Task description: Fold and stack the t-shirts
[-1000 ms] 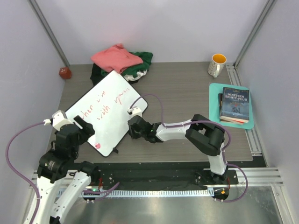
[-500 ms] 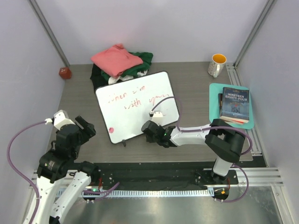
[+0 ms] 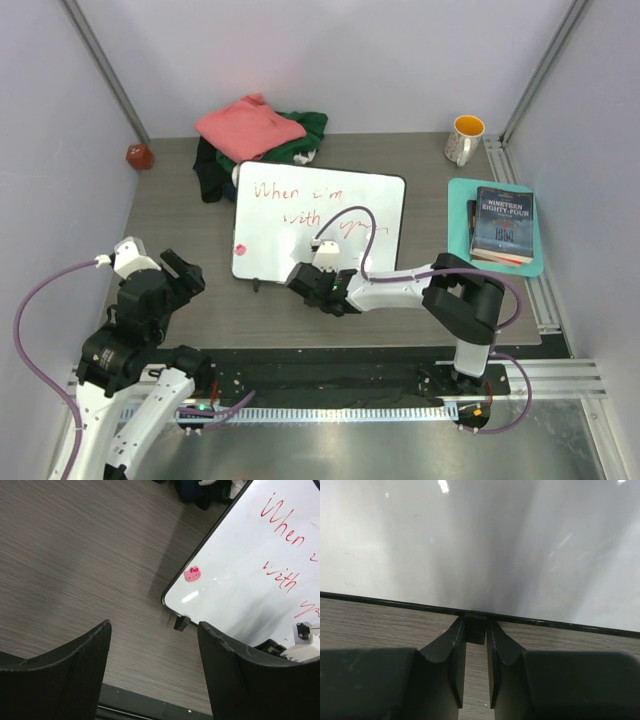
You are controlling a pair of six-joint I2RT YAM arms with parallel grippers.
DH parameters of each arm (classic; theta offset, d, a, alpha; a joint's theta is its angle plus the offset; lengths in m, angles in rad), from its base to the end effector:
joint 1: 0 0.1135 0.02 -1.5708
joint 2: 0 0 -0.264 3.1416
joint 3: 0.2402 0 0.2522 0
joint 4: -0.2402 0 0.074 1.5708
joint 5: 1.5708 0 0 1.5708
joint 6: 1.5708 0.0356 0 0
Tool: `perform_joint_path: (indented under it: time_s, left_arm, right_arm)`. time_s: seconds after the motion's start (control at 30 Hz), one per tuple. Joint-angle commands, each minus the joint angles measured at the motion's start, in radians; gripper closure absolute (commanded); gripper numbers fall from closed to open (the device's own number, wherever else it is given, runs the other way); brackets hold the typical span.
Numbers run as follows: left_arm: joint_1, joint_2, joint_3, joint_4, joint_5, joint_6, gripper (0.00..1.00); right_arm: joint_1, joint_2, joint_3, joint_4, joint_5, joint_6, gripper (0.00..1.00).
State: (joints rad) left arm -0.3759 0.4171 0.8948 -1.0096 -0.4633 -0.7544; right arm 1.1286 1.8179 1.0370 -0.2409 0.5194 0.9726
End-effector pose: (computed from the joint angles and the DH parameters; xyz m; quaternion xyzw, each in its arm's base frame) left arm 0.0615 -0.0072 0.3327 -0.2709 0.8084 -0.0904 0.5148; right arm 0.1681 0.3138 0.1502 -0.0031 0.9329 0.1045 0.3447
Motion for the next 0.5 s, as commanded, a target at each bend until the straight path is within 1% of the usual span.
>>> perform_joint_path:
  time_s: [0.0,0.3,0.47]
  left_arm:
    - [-0.004,-0.005,0.000,0.032,-0.011,0.003,0.29]
    - [-0.009,0.002,0.001,0.034,-0.006,0.007,0.29]
    - [-0.021,-0.006,0.001,0.034,-0.011,0.006,0.29]
  right_arm:
    - [-0.067,0.096,0.027,-0.038,0.050,0.057,0.99]
    - [-0.144,0.162,0.070,-0.049,0.048,0.083,0.99]
    - [-0.179,0.211,0.150,-0.103,0.082,0.075,0.99]
